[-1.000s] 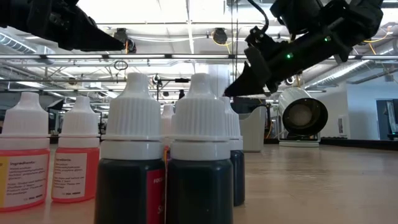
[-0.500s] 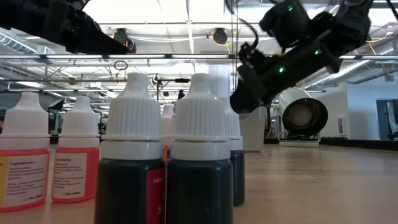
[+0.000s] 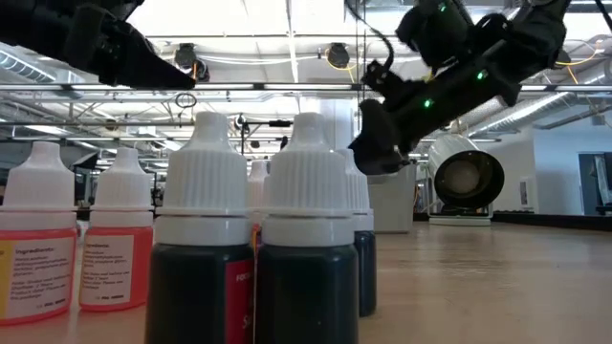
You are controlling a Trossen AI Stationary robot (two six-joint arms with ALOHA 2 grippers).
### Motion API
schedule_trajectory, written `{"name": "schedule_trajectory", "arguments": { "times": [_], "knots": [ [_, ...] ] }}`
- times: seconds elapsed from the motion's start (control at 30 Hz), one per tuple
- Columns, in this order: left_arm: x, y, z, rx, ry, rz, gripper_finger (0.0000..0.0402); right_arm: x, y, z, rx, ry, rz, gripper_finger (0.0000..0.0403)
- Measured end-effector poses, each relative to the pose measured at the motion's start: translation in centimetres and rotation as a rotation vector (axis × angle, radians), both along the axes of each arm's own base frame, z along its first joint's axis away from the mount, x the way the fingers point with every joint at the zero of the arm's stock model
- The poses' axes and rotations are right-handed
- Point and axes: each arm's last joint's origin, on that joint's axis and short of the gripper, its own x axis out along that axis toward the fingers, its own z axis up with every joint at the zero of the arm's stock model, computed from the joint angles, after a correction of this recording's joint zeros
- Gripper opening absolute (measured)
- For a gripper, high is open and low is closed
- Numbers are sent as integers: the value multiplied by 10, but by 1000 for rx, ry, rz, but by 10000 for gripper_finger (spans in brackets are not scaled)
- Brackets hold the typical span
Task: Pick & Place food coloring
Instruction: Put the small orange food coloring bottle into the gray bin
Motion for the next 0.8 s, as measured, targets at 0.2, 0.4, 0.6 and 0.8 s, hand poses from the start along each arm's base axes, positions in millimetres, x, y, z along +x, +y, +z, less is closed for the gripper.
{"name": "schedule_trajectory", "arguments": {
  "times": [0.2,0.4,0.6,0.8],
  "knots": [
    [-3,0,-9,-76,74,-7,37,-10,32,33,-79,-70,152,1],
    [-3,-3,-11,-177,92,-101,37,-20,65,45,-155,-90,302,1],
    [-3,-4,-12,-216,93,-107,37,-24,77,46,-184,-86,357,1],
    [-7,-6,-18,-249,154,-92,37,-24,78,46,-190,-82,361,0]
  ]
}}
